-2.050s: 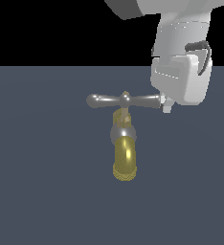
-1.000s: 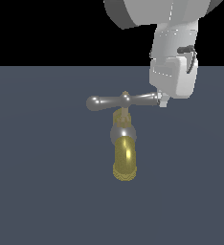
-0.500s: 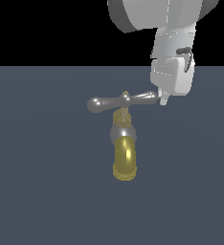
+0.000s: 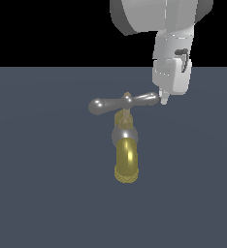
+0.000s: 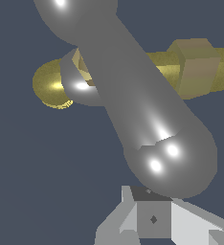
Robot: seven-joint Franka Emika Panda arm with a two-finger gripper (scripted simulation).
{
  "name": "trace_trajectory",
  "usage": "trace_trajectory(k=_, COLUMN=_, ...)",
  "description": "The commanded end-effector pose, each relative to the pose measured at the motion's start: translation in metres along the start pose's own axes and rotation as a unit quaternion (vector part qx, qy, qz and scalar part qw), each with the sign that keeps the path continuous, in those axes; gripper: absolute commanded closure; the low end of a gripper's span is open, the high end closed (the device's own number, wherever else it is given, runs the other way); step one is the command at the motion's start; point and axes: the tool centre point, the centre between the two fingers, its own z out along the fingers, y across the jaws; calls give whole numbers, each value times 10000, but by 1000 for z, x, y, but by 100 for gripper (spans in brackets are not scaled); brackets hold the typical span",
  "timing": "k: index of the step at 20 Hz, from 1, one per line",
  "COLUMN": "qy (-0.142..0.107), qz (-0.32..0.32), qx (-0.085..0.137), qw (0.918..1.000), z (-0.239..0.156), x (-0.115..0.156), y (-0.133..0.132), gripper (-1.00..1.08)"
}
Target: Turn on the faucet by rotating a designated handle.
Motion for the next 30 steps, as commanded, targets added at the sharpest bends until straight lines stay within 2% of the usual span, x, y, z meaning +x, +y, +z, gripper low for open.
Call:
trace_trajectory(k=1, qy=22, qz=-151, qx=-24, qw=9999, z=-1, x=24, y=13, gripper=108)
trace_trajectory(k=15, qy=20, qz=-192, qx=-49, qw=9998, z=-3, x=59, y=57, gripper=108)
trace_trajectory(k=16, qy=20, qz=-192, qx=-49, qw=9998, z=-3, x=59, y=57, gripper=108)
trace_trajectory(k=17, qy=-41, qz=24, qx=-15, qw=10000, z=-1, x=28, y=49, gripper=108)
trace_trajectory(k=30, qy=13, qz=-170, qx=-47, qw=9998, z=-3, x=134, y=64, gripper=108)
